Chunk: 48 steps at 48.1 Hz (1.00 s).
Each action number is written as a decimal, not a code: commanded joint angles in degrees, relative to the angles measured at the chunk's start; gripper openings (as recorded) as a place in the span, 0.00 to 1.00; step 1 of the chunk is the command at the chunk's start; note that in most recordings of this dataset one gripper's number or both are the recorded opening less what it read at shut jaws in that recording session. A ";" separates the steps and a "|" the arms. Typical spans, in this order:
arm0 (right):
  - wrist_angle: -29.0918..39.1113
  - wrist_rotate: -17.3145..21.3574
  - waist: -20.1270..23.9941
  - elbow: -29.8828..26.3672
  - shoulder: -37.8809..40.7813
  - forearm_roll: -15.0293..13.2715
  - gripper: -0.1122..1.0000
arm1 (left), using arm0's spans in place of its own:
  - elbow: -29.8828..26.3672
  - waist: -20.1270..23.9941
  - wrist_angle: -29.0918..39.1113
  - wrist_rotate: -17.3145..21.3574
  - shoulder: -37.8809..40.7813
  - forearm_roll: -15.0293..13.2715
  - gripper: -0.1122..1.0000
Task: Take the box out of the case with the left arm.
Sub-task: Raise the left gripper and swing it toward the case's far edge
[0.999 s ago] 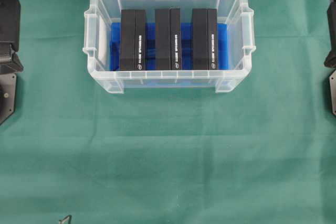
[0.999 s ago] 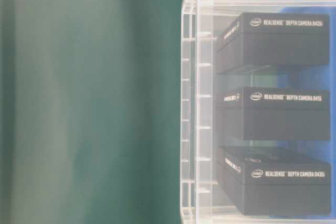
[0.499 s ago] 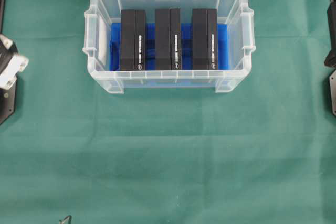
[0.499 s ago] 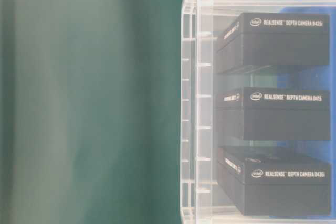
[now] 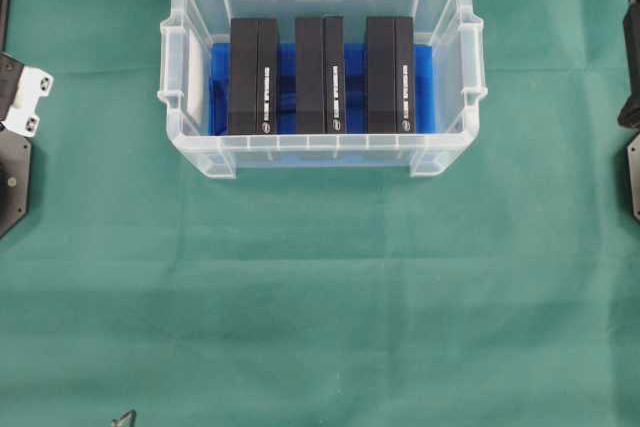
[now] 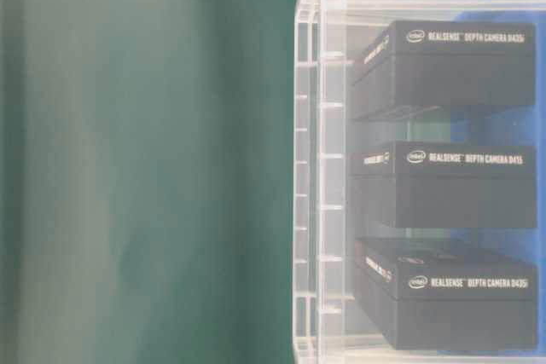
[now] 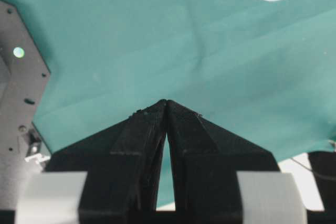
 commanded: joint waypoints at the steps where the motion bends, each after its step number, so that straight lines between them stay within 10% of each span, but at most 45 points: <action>1: -0.09 0.09 0.00 -1.49 -0.09 -0.09 0.10 | -1.05 2.20 -0.18 0.97 0.00 0.26 0.10; 19: -0.09 0.09 0.00 -1.41 0.00 -1.05 0.10 | -1.93 16.00 -0.09 10.28 1.67 -0.44 0.10; 48: 0.09 0.00 0.00 -1.41 0.88 -1.32 0.10 | -0.44 17.23 -0.09 14.33 2.55 -0.62 0.13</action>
